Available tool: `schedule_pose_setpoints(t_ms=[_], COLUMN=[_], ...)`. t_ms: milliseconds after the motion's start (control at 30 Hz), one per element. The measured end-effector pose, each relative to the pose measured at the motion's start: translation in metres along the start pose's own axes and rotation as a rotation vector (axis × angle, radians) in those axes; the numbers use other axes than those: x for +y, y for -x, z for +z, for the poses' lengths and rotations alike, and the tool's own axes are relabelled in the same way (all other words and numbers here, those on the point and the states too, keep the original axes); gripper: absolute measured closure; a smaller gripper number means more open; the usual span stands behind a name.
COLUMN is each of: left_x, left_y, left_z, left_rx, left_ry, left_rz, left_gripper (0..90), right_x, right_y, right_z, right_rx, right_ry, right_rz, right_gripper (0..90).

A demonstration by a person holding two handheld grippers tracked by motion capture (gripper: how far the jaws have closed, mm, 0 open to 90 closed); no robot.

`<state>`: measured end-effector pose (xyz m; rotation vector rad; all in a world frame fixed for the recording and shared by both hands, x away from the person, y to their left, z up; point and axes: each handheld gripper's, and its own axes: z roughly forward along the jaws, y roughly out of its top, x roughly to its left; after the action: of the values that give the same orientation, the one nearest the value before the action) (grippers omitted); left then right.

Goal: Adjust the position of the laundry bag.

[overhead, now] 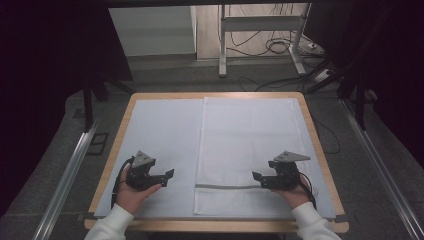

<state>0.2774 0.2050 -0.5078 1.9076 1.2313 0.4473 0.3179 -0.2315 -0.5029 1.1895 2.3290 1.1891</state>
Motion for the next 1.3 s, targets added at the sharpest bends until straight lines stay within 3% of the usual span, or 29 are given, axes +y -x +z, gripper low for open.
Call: schedule_pose_setpoints(t_ms=[233,467,667,900,1100,1200,1300], left_x=[-0.002,0.0,-0.002,0.001,0.005,0.01,0.016], left_y=[0.002,0.006,0.007,0.005,0.008,0.011,0.012], left_z=[0.003,0.0,0.011,0.009,0.01,0.006,0.002], left_rx=[-0.013,-0.048,-0.05,-0.077,-0.041,-0.034,-0.034], left_ry=[-0.026,-0.034,-0.067,-0.067,-0.06,-0.044,-0.041], left_rz=[-0.012,0.003,-0.005,-0.021,-0.04,-0.058,-0.045], left_gripper=[17.0,15.5,14.4,15.3,17.6,18.2,17.0], right_x=[-0.003,-0.006,-0.005,-0.005,-0.006,-0.008,-0.01], right_y=[-0.006,-0.005,0.0,0.002,0.002,0.006,0.01], right_z=[0.001,-0.001,-0.003,-0.003,-0.012,-0.015,-0.015], right_rx=[0.047,0.04,0.039,0.002,-0.012,-0.019,-0.024], right_ry=[-0.003,-0.003,-0.005,-0.005,0.008,0.015,0.011], right_rz=[-0.027,-0.053,-0.041,-0.021,-0.055,-0.045,-0.043], right_gripper=[19.9,20.0,20.5,21.9,22.1,22.4,22.8])
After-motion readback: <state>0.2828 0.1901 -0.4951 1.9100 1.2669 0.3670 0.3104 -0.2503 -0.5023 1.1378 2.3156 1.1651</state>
